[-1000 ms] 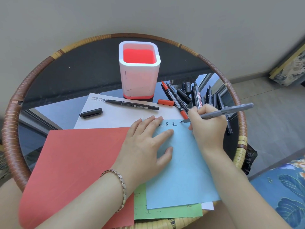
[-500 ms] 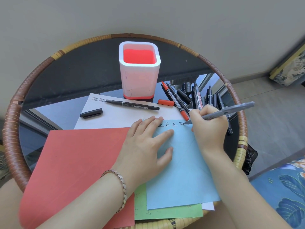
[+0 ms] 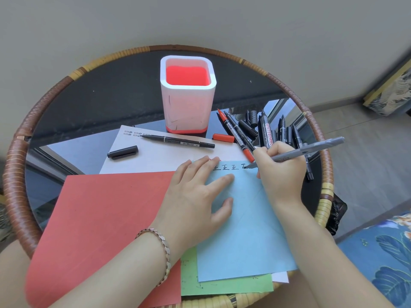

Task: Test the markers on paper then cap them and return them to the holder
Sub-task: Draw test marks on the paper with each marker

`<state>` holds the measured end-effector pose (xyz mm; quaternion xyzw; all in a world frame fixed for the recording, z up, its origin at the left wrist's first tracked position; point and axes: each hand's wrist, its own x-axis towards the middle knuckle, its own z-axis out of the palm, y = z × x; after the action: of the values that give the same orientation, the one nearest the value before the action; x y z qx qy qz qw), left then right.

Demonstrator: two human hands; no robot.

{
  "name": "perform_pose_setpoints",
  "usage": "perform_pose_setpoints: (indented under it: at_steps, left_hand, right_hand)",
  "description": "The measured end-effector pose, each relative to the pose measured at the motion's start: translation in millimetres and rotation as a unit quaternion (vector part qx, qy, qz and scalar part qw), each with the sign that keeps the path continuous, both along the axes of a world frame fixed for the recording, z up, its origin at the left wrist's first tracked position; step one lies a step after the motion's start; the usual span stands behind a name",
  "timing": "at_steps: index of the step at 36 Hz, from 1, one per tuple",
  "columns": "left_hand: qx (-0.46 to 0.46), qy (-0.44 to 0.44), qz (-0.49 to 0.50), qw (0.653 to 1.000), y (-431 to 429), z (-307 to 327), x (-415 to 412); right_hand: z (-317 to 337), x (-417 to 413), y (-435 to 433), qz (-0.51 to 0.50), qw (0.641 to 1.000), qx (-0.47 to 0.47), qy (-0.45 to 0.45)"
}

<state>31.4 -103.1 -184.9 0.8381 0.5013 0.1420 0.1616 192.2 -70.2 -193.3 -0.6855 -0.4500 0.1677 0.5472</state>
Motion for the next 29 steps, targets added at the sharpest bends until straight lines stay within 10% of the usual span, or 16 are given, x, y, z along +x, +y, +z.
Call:
perform_pose_setpoints:
  at_steps: [22, 29]
  left_hand:
    - [0.005, -0.008, 0.0, 1.0, 0, -1, 0]
    - [0.012, -0.015, 0.0, 1.0, 0, 0, 0]
  right_hand:
    - [5, 1, -3, -0.02, 0.999, 0.043, 0.026]
    - [18, 7, -12, 0.163, 0.984, 0.036, 0.067]
